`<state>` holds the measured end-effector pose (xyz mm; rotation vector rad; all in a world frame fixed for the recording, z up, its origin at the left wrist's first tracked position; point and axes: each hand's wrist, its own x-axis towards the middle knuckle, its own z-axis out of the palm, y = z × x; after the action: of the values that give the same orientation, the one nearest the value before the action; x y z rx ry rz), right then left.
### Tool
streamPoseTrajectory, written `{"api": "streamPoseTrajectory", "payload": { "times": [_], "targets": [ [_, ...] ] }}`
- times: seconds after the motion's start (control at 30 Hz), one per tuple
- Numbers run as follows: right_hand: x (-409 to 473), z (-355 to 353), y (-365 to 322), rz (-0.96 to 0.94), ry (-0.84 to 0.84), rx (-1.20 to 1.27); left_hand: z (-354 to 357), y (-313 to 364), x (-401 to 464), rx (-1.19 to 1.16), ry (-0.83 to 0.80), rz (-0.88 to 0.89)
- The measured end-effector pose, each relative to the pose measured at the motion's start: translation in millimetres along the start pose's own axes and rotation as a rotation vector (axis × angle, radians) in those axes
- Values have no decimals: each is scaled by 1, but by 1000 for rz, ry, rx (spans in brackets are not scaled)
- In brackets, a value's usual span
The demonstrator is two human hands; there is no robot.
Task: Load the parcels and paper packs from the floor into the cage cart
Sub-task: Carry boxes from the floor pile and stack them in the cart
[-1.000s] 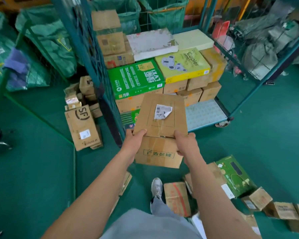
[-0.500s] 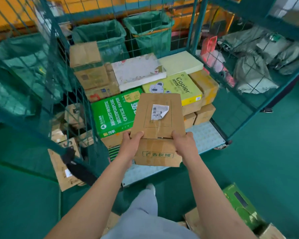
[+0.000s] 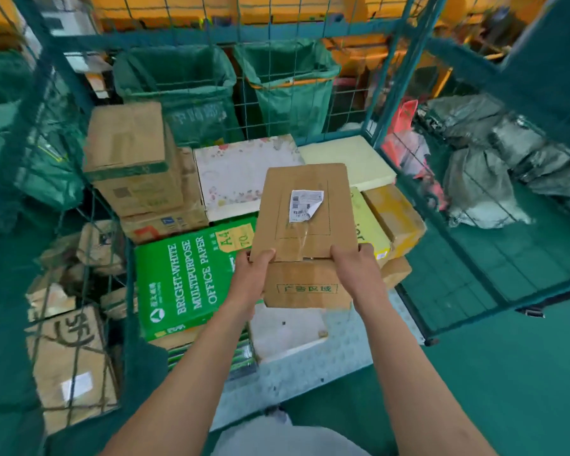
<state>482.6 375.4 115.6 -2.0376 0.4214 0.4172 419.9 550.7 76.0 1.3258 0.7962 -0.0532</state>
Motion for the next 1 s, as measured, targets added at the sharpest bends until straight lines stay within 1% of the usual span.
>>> {"api": "streamPoseTrajectory", "payload": {
  "times": [0.17, 0.33, 0.6, 0.77, 0.87, 1.0],
  "targets": [
    [46, 30, -41, -16, -30, -15, -8, 29, 54, -19, 71, -27],
    [81, 72, -72, -114, -116, -116, -29, 46, 94, -50, 176, -32],
    [132, 123, -140, -213, -275, -81, -58, 84, 148, -147, 340, -37],
    [160, 144, -164, -237, -340, -82, -64, 105, 173, -148, 401, -74],
    [179, 161, -183, -238, -382, -88, -69, 118, 195, -157, 454, -42],
    [205, 187, -212, -308, -412, -96, -83, 141, 227, -117, 502, -3]
  ]
}}
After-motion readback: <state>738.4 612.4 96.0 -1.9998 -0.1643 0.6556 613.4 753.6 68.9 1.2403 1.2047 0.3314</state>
